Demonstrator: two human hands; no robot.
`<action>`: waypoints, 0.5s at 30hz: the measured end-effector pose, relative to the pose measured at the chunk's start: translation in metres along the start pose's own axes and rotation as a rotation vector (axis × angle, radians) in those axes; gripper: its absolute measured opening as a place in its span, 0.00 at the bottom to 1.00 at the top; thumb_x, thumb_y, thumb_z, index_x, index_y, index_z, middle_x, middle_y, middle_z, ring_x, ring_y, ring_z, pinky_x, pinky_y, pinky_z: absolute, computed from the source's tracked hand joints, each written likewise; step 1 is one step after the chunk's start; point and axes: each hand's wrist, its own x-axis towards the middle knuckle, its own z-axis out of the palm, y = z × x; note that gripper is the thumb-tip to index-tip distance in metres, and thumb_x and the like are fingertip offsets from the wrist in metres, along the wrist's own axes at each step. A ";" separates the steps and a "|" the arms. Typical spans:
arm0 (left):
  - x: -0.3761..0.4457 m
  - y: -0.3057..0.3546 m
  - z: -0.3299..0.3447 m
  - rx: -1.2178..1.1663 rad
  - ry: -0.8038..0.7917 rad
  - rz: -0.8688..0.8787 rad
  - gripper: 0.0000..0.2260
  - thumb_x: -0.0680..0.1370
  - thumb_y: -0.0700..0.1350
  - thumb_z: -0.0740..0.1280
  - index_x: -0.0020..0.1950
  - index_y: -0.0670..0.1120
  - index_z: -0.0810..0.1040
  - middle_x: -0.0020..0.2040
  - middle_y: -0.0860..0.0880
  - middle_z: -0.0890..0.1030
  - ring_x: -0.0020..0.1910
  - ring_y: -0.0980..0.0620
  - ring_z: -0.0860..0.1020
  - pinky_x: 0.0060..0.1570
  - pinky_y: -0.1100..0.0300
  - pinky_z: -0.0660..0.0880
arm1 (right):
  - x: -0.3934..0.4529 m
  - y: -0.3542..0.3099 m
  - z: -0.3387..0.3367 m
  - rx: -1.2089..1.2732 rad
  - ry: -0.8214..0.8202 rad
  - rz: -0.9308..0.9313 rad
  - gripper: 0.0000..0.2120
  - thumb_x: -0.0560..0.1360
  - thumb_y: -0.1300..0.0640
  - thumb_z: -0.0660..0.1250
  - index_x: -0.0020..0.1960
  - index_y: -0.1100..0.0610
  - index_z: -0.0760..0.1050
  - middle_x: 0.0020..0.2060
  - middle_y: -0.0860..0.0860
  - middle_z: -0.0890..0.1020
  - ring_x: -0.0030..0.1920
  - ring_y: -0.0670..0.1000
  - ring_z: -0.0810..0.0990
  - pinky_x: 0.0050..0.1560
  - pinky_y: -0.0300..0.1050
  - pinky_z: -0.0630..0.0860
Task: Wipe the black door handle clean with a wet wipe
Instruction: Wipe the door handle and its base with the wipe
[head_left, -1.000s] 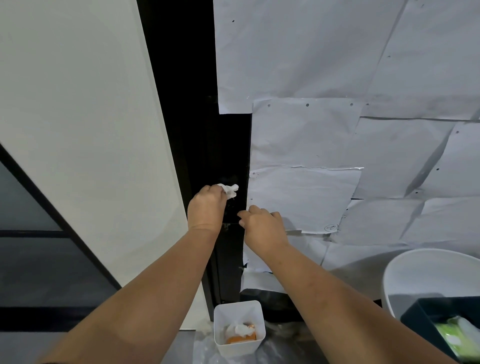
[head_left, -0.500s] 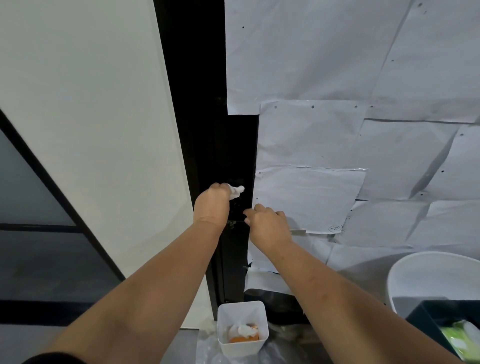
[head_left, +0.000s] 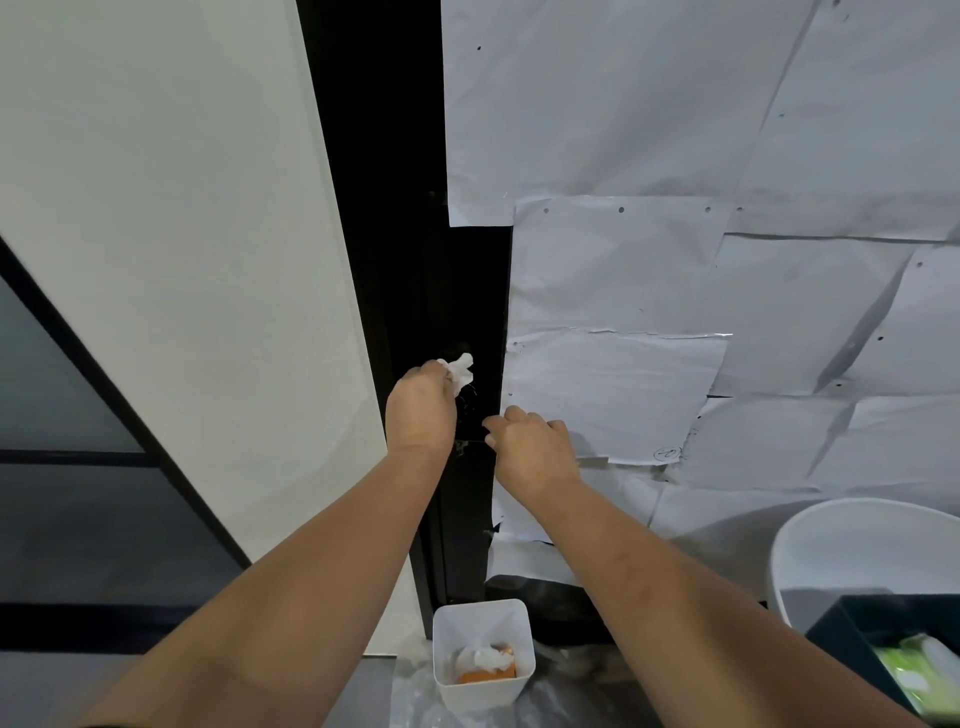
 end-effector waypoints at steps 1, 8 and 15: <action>0.002 0.001 0.001 -0.004 -0.013 0.036 0.06 0.79 0.38 0.63 0.49 0.40 0.79 0.45 0.43 0.80 0.43 0.45 0.79 0.39 0.56 0.74 | 0.000 0.000 0.000 0.000 0.000 0.000 0.13 0.79 0.58 0.55 0.60 0.53 0.74 0.50 0.53 0.78 0.48 0.56 0.77 0.48 0.50 0.66; 0.005 0.006 0.006 0.159 -0.122 0.353 0.11 0.63 0.37 0.79 0.41 0.46 0.83 0.40 0.48 0.78 0.37 0.49 0.76 0.26 0.61 0.71 | -0.001 0.001 0.001 -0.021 0.028 -0.009 0.10 0.79 0.56 0.55 0.55 0.54 0.74 0.48 0.52 0.78 0.47 0.56 0.76 0.46 0.50 0.66; 0.015 0.011 0.006 0.221 -0.030 0.433 0.11 0.58 0.43 0.83 0.34 0.49 0.83 0.33 0.51 0.76 0.29 0.52 0.75 0.22 0.65 0.68 | -0.001 0.002 0.002 -0.020 0.040 -0.020 0.09 0.78 0.57 0.56 0.54 0.54 0.74 0.47 0.52 0.77 0.45 0.55 0.76 0.44 0.49 0.63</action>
